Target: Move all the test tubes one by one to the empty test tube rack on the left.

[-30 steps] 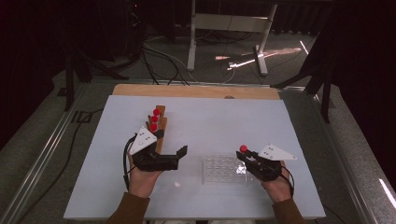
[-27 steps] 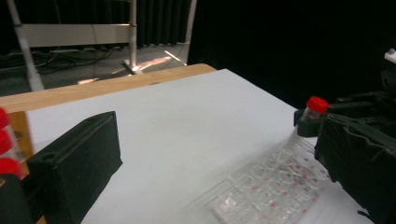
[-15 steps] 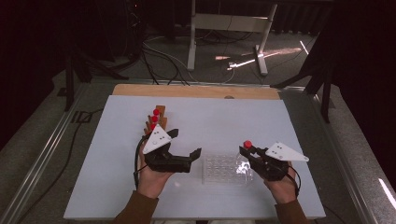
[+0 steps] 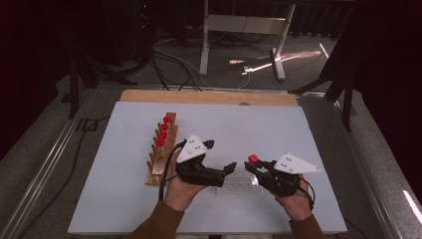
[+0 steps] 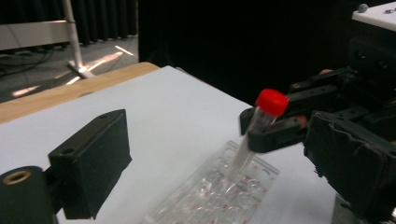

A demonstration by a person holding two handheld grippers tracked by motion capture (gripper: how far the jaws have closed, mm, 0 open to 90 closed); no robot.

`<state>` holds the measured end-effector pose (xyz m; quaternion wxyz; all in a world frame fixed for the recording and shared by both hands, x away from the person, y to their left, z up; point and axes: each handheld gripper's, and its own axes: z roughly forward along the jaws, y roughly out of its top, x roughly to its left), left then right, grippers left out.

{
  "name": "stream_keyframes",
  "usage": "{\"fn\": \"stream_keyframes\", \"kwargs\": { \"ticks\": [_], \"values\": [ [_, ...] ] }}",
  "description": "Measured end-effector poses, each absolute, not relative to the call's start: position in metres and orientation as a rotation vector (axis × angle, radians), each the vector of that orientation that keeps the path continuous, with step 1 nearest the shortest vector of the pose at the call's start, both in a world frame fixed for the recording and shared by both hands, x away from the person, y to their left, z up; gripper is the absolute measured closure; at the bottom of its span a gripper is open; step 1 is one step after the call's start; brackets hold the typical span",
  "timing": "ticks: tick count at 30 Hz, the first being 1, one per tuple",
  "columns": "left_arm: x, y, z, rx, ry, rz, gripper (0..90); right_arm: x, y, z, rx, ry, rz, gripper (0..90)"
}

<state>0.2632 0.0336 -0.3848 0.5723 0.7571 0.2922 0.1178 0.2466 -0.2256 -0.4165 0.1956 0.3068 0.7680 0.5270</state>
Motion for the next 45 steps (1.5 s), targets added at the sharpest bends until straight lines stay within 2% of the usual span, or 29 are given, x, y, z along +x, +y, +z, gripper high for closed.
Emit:
{"fn": "stream_keyframes", "kwargs": {
  "ticks": [8,16,19,23,27,35,38,40,45],
  "values": [
    [0.265,0.015,-0.387,1.803,0.64,0.223,24.0,0.245,-0.216,-0.419,0.835,2.2,1.476,74.5],
    [0.267,0.001,-0.392,1.839,0.579,0.169,54.3,0.244,-0.211,-0.42,0.811,2.232,1.479,74.5],
    [0.267,-0.001,-0.393,1.853,0.571,0.162,63.1,0.244,-0.21,-0.42,0.809,2.239,1.483,74.6],
    [0.265,-0.001,-0.393,1.859,0.553,0.172,69.9,0.244,-0.21,-0.42,0.808,2.238,1.488,74.5],
    [0.265,-0.001,-0.393,1.858,0.56,0.192,70.7,0.244,-0.21,-0.421,0.807,2.236,1.492,72.9],
    [0.267,0.012,-0.389,1.819,0.611,0.228,70.8,0.248,-0.215,-0.421,0.852,2.205,1.51,41.3],
    [0.268,0.021,-0.387,1.811,0.636,0.247,70.8,0.249,-0.218,-0.421,0.877,2.18,1.504,32.2],
    [0.268,0.027,-0.387,1.804,0.652,0.259,70.8,0.25,-0.219,-0.422,0.906,2.154,1.492,22.1],
    [0.268,0.041,-0.386,1.787,0.688,0.286,70.8,0.254,-0.223,-0.425,0.96,2.125,1.484,10.4]
  ]
}}
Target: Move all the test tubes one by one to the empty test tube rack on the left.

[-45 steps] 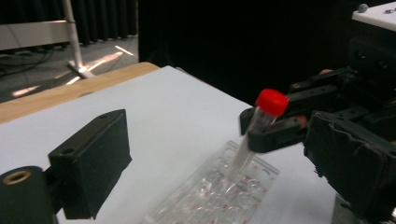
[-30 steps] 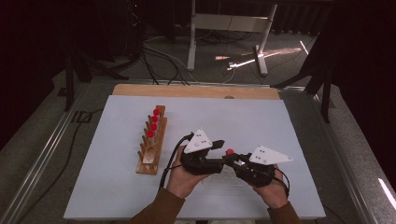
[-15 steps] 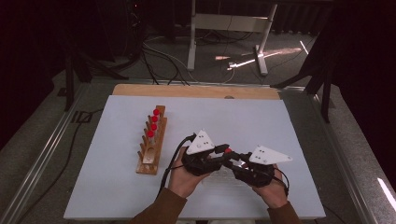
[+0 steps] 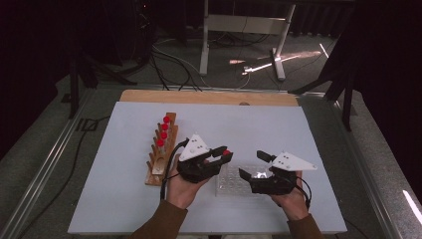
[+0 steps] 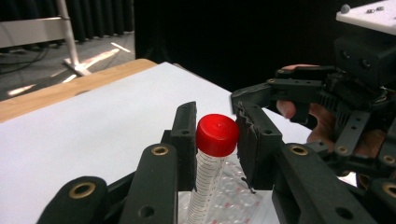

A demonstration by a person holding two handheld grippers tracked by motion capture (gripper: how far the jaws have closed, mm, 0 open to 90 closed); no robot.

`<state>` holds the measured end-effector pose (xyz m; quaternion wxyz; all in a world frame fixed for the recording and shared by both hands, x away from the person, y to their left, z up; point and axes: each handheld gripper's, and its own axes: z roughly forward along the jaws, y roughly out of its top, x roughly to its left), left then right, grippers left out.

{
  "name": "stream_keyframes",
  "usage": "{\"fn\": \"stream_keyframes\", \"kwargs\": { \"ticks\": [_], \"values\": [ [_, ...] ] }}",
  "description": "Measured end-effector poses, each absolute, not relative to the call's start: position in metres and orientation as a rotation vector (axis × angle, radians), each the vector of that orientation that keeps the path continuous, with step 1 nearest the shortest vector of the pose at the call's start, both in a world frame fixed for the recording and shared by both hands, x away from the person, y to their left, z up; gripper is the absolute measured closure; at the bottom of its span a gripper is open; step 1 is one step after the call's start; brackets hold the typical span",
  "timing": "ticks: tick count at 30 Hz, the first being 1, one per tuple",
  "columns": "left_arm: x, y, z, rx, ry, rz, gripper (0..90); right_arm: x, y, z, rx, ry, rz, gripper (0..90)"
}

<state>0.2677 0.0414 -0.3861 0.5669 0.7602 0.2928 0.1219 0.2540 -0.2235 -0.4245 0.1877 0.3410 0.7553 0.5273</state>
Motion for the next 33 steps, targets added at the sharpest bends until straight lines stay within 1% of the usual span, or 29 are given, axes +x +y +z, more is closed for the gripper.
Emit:
{"fn": "stream_keyframes", "kwargs": {
  "ticks": [4,8,21,33],
  "values": [
    [0.267,0.053,-0.385,1.769,0.716,0.309,70.8,0.257,-0.227,-0.426,0.987,2.112,1.48,2.8],
    [0.267,0.064,-0.384,1.758,0.739,0.334,70.8,0.259,-0.231,-0.427,1.004,2.103,1.482,0.0],
    [0.263,0.099,-0.385,1.726,0.81,0.408,70.8,0.261,-0.243,-0.427,1.038,2.06,1.484,0.0],
    [0.261,0.134,-0.386,1.689,0.891,0.451,70.8,0.262,-0.247,-0.428,1.049,2.049,1.487,0.0]
  ]
}}
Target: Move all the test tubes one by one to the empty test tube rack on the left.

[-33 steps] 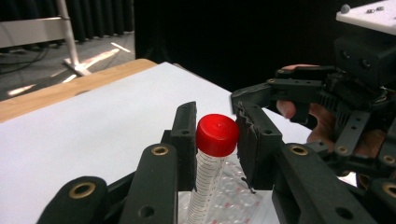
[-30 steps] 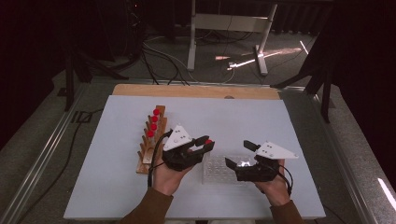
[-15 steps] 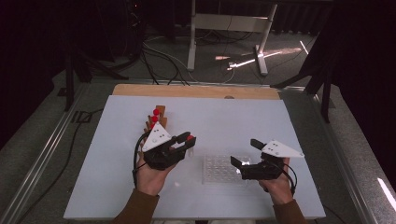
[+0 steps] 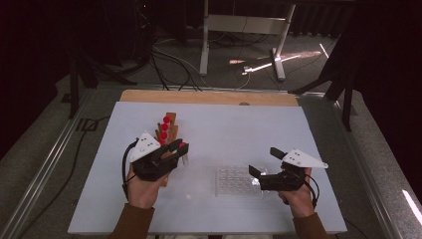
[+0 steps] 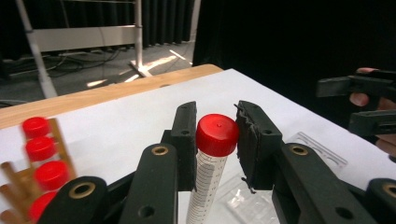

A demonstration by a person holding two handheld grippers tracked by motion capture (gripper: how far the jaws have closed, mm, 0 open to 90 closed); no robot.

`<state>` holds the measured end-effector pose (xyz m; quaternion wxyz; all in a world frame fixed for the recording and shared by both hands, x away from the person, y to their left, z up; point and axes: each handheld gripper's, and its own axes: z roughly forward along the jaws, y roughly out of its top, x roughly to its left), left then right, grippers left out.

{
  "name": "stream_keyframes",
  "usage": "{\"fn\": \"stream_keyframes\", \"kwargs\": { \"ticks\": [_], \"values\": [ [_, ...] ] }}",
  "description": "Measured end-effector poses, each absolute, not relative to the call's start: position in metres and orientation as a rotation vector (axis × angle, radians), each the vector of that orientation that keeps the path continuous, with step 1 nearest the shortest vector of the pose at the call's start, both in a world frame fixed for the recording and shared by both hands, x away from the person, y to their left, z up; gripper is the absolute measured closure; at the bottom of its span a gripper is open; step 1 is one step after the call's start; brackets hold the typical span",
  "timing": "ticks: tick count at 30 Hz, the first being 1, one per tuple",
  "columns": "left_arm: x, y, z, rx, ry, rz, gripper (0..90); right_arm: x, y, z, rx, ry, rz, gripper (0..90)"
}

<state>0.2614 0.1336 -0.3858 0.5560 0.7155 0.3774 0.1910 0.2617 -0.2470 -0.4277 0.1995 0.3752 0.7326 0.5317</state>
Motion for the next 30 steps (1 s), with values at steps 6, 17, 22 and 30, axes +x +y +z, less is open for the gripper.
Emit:
{"fn": "stream_keyframes", "kwargs": {
  "ticks": [6,17,22,30],
  "values": [
    [0.26,0.148,-0.385,1.678,0.918,0.482,70.8,0.261,-0.25,-0.426,1.053,2.024,1.485,0.0],
    [0.26,0.166,-0.385,1.653,0.971,0.543,70.8,0.261,-0.254,-0.427,1.061,2.014,1.483,0.0],
    [0.261,0.172,-0.385,1.646,0.986,0.572,70.8,0.262,-0.254,-0.427,1.064,2.013,1.482,0.0],
    [0.263,0.181,-0.387,1.629,1.016,0.606,70.7,0.261,-0.254,-0.428,1.066,2.015,1.478,0.0]
  ]
}}
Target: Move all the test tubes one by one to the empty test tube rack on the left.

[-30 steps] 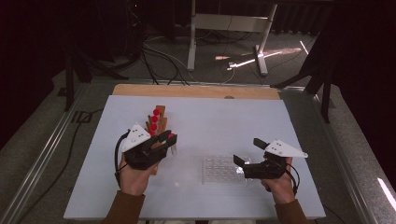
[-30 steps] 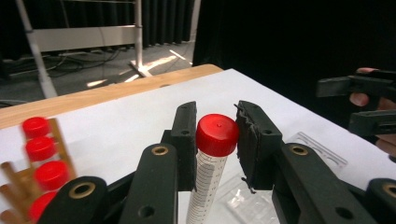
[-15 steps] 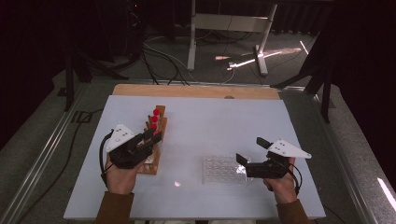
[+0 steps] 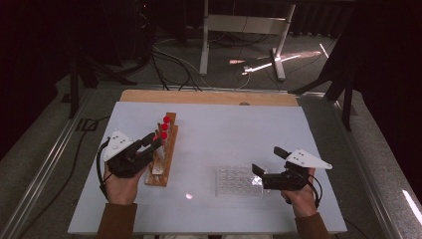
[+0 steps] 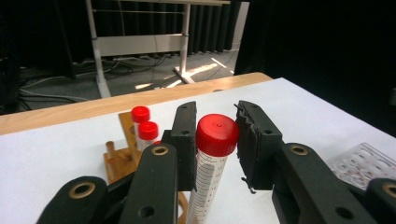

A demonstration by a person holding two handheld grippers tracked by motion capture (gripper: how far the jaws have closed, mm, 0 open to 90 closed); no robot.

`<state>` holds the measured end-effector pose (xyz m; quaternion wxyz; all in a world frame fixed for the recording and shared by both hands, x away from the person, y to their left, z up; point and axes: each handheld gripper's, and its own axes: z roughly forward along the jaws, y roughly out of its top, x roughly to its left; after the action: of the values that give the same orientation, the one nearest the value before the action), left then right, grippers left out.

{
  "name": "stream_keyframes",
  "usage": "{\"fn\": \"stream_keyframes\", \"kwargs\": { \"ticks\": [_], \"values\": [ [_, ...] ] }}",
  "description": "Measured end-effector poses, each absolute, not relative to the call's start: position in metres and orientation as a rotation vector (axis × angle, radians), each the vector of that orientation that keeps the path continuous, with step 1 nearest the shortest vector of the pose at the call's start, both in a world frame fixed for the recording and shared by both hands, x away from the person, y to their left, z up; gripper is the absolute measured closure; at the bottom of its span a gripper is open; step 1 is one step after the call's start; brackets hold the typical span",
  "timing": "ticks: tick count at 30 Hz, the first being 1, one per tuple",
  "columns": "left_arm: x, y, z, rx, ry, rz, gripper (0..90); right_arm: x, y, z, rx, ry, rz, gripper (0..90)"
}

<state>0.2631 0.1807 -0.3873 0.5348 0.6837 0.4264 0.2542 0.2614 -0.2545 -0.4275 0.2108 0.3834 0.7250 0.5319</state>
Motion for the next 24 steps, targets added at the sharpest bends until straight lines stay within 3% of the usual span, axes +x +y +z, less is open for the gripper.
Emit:
{"fn": "stream_keyframes", "kwargs": {
  "ticks": [24],
  "values": [
    [0.272,0.183,-0.426,1.698,1.08,0.568,70.7,0.261,-0.257,-0.428,1.068,2.013,1.479,0.0]
  ]
}}
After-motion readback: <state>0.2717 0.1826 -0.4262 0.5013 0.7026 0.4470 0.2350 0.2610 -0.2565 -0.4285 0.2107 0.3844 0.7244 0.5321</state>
